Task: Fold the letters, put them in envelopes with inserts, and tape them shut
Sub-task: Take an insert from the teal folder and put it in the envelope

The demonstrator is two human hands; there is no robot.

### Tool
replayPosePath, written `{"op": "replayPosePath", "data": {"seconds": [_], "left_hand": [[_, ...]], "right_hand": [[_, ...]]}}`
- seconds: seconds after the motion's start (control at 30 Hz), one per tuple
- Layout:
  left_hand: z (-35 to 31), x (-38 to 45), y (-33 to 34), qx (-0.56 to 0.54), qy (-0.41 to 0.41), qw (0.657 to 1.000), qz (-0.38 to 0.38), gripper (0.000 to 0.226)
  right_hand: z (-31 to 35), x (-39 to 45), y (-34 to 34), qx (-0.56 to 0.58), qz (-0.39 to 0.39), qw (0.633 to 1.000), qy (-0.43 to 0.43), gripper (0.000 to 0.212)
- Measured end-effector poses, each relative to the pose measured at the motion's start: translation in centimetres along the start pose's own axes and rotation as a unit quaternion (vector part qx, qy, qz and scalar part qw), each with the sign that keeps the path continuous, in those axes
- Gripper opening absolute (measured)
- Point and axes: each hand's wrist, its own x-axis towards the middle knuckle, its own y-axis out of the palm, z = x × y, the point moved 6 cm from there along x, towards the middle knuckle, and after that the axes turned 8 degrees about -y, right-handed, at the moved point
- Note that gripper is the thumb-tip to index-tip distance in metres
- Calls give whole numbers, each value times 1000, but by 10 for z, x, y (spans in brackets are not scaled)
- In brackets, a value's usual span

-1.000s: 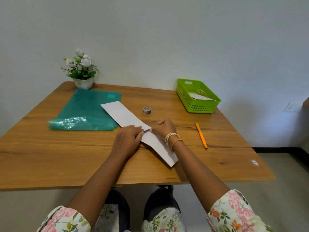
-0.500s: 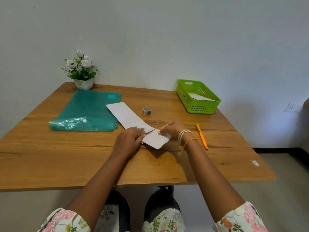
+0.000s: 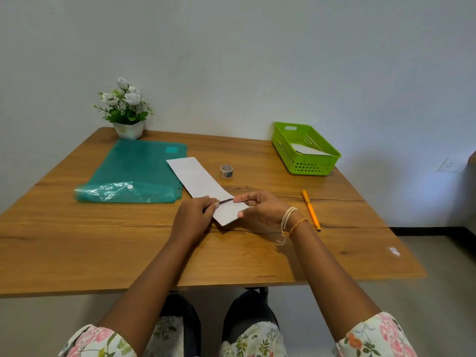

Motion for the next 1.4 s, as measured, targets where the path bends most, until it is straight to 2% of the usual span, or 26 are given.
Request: {"op": "replayPosePath", "data": {"seconds": [0.1,0.23,0.3,0.5,0.57,0.67,0.8,1.0,1.1,1.2,1.27,1.33,1.4], "left_hand": [[0,0,-1,-7,-6,1000,1,28],[1,0,-3,-18,-20,1000,-5,28],[1,1,-4,-24,-22,999,-8,28],[2,1,-4,-43,-19,999,6,28],[1,1,-3,-47,-20,999,15,27],[0,1,-3,-55,-24,998,21,28],[-1,0,-2,-56,-20,998,35,28],[-2,0,-1,-54,-13,998,40,28],[-1,0,-1,-57,-16,997,40,27],[2,0,0,-51,-25,997,45,28],[3,1,1,-48,-29,997,47,28],[3,1,1,-54,-27,997,56,26],[4,1,3,-56,-26,995,78,24]], "right_hand": [[5,-2,2,10,-11,1000,-27,35],[9,-1,10,-11,9,999,-39,50],[11,-1,10,-20,1,999,-49,51],[18,-8,12,26,-121,991,-57,32],[17,-4,9,-91,-182,977,-69,27],[20,2,7,-286,-243,922,-94,29],[20,6,12,-342,-275,894,-92,35],[14,9,11,-321,-270,902,-102,27],[14,11,10,-270,-228,925,-137,23],[3,10,12,-160,-127,972,-119,43],[-6,6,13,-133,-83,982,-101,53],[-8,0,10,-150,-90,977,-118,49],[-4,-6,3,-203,-143,957,-150,36]]}}
